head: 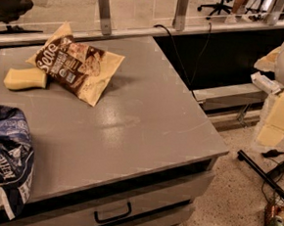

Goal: Pick brown chip bag

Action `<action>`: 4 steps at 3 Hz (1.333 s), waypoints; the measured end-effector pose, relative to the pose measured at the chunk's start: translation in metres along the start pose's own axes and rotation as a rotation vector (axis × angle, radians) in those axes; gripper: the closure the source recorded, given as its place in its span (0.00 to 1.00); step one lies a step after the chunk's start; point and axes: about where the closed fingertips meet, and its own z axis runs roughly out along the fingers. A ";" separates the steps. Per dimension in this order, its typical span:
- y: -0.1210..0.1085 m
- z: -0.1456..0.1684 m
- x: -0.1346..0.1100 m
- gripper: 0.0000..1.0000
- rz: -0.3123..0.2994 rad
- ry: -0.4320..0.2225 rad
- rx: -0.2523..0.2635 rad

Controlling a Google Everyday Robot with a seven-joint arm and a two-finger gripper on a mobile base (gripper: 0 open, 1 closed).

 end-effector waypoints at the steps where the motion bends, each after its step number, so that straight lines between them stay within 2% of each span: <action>1: -0.002 -0.003 -0.001 0.00 -0.002 -0.012 0.020; 2: -0.031 -0.019 -0.003 0.00 -0.007 -0.106 0.110; 3: -0.082 -0.037 -0.031 0.00 -0.047 -0.263 0.195; 4: -0.126 -0.042 -0.089 0.00 -0.106 -0.406 0.193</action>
Offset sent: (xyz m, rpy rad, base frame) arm 0.0740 -0.0158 0.0777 0.1997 -0.3720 0.0413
